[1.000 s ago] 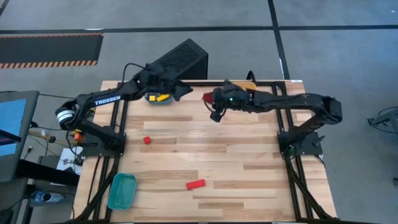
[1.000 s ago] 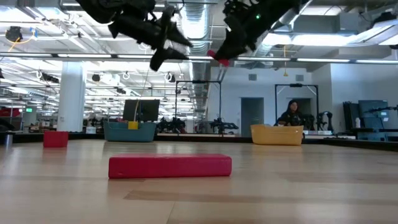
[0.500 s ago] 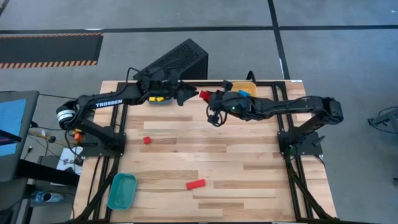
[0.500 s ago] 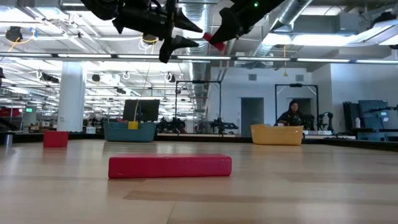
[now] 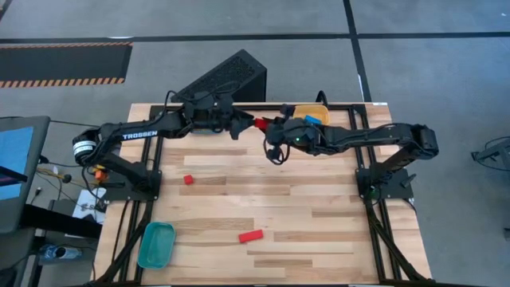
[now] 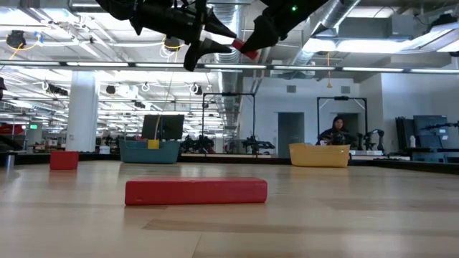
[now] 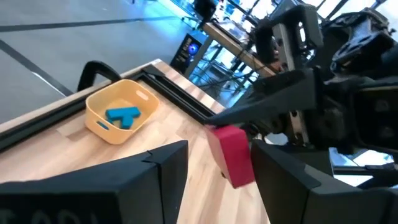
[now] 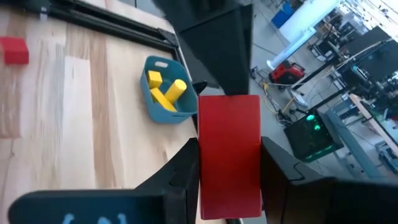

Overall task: Sort & place blocks by color
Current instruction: Put the top red block into the blue bin

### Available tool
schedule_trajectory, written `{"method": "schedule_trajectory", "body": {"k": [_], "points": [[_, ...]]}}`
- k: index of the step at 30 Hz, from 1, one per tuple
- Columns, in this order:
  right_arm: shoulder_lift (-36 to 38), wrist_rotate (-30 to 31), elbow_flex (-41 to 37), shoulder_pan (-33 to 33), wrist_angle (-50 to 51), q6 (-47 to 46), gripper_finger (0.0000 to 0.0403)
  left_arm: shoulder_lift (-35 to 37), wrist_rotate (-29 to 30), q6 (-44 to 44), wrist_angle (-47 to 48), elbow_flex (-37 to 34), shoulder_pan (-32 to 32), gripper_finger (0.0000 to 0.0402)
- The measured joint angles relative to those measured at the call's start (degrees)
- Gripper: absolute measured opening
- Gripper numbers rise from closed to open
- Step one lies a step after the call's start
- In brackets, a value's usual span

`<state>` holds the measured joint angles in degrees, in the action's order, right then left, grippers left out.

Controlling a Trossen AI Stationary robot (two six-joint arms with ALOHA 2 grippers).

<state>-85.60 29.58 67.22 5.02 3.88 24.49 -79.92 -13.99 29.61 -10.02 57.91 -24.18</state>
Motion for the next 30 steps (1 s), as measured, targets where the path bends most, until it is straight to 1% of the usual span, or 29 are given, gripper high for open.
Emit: {"method": "schedule_trajectory", "body": {"k": [6,14,19,26,30], "points": [[0.0,0.6,0.0,-0.4,0.1,4.9,0.012,0.0,1.1,3.1,0.0,0.0,0.0,0.0163],[0.0,0.2,0.0,-0.4,-0.3,5.9,0.012,0.0,0.5,4.7,0.1,0.0,1.5,0.0198],[0.0,0.2,0.0,0.4,-0.2,6.3,0.012,0.0,6.7,4.7,0.2,0.0,2.4,0.0213],[0.0,0.1,0.0,0.3,-0.3,7.9,0.012,0.0,6.3,5.8,0.2,0.0,2.4,0.0206],[0.0,0.1,0.0,0.8,-0.3,10.9,0.0123,0.0,7.3,7.8,0.2,0.0,2.4,0.0203]]}}
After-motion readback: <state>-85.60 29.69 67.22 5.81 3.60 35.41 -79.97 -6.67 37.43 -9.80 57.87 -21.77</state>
